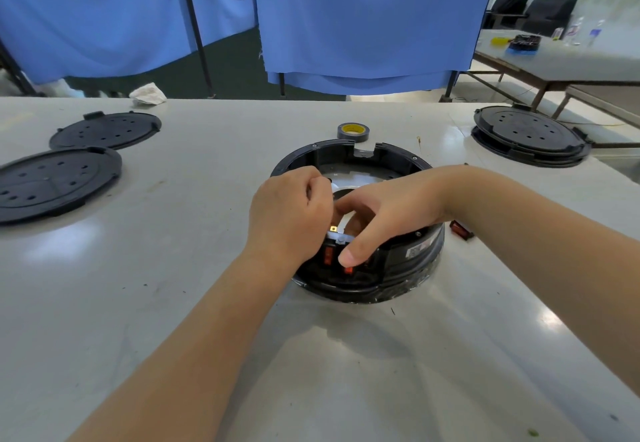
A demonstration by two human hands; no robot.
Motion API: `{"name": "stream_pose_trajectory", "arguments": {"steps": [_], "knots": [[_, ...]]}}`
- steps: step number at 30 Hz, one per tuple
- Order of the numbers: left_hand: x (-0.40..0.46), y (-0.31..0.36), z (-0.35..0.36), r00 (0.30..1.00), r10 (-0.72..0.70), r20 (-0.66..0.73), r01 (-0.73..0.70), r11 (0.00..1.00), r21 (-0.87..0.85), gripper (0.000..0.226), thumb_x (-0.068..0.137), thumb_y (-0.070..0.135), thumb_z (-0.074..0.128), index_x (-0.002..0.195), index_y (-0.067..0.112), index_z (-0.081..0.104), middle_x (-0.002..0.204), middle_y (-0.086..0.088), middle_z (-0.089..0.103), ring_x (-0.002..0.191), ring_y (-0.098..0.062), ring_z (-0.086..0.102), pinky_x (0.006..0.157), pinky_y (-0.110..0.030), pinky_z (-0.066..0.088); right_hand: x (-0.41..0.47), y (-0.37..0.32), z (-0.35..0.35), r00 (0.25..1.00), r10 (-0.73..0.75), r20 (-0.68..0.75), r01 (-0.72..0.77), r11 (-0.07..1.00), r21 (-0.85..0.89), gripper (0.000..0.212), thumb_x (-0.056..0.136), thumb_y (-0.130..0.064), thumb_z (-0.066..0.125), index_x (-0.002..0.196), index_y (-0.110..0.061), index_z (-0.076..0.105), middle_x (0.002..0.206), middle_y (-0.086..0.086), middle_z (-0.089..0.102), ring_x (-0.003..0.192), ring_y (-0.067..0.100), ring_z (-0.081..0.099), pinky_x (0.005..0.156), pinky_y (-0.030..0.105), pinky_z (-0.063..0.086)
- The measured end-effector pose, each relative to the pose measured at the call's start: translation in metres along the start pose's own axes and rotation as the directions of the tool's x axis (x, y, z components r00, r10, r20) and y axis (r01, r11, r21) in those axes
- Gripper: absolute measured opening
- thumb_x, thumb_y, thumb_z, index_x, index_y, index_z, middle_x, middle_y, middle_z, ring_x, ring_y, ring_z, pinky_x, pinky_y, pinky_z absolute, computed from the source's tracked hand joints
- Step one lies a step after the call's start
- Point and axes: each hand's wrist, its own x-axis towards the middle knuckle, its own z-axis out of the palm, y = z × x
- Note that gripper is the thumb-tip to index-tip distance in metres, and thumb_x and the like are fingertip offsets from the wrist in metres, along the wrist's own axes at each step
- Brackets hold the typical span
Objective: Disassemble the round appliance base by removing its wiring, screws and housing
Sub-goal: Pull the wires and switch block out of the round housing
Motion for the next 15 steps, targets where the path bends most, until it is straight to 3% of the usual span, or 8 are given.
{"name": "stream_pose_trajectory", "arguments": {"steps": [6, 15], "knots": [[0.0005, 0.0, 0.0004, 1.0, -0.007, 0.001, 0.007, 1.0, 0.014, 0.043, 0.077, 0.029, 0.027, 0.072, 0.009, 0.064, 0.068, -0.006, 0.063, 0.069, -0.022, 0.056, 0.064, -0.045, 0.045, -0.0016, 0.002, 0.0031, 0.999, -0.024, -0.04, 0.024, 1.0, 0.007, 0.057, 0.077, -0.044, 0.073, 0.127, -0.03, 0.05, 0.096, -0.015, 0.066, 0.103, 0.011, 0.062, 0.106, 0.038, 0.041], [0.0006, 0.0004, 0.0007, 1.0, -0.011, -0.006, 0.011, 1.0, 0.018, 0.042, 0.077, 0.029, 0.027, 0.072, 0.008, 0.064, 0.066, -0.007, 0.062, 0.068, -0.023, 0.056, 0.063, -0.045, 0.045, 0.0029, 0.0032, 0.0018, 1.0, -0.019, -0.017, 0.02, 0.997, 0.07, 0.074, 0.054, -0.05, 0.076, 0.121, -0.025, 0.054, 0.106, -0.004, 0.068, 0.11, 0.021, 0.063, 0.105, 0.041, 0.043]]}}
